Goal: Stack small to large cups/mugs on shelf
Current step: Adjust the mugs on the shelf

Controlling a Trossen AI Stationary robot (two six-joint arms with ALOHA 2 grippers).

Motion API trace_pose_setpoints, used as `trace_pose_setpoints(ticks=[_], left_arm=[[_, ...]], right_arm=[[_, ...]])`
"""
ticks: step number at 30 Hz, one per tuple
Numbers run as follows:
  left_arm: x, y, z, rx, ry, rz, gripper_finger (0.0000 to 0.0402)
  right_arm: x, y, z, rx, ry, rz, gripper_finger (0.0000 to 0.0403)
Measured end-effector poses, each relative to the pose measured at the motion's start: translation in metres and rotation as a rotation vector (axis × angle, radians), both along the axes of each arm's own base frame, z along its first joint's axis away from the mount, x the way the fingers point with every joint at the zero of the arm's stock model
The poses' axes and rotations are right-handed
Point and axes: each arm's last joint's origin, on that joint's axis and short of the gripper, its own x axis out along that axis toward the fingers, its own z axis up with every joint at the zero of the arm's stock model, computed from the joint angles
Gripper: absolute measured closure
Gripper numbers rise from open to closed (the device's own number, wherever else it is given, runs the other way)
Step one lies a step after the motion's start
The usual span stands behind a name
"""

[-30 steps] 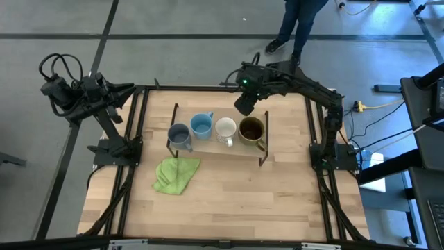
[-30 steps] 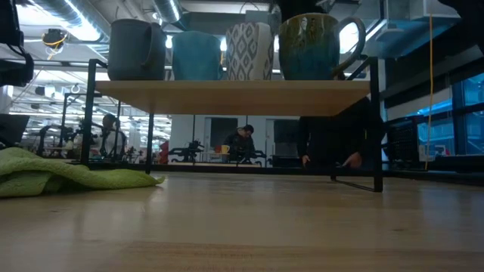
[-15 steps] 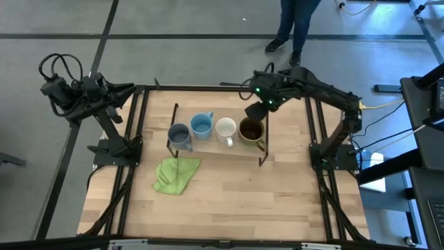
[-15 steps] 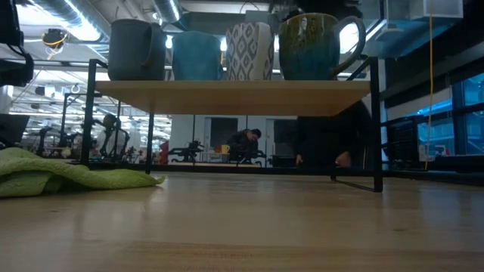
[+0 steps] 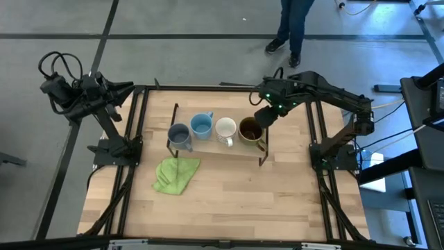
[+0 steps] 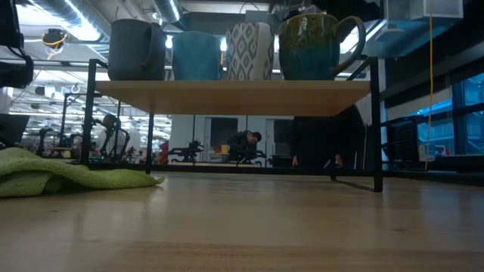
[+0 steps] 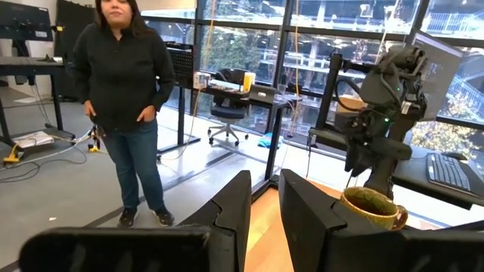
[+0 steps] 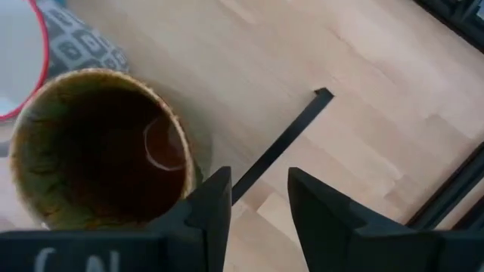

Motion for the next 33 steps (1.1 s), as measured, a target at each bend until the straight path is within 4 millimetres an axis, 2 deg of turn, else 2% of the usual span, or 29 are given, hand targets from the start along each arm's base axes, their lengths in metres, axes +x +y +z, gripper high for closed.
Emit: trace_pose_setpoints(ticks=[9,33], left_arm=[[0.0,0.0,0.0,-0.001,-0.001,0.0,0.0335],[0.0,0.0,0.0,0.001,0.0,0.0,0.0335]], right_arm=[[0.012,0.004,-0.01,0.007,0.038,0.038,0.027],[0.013,0.011,-0.01,0.067,0.025,0.026,0.027]])
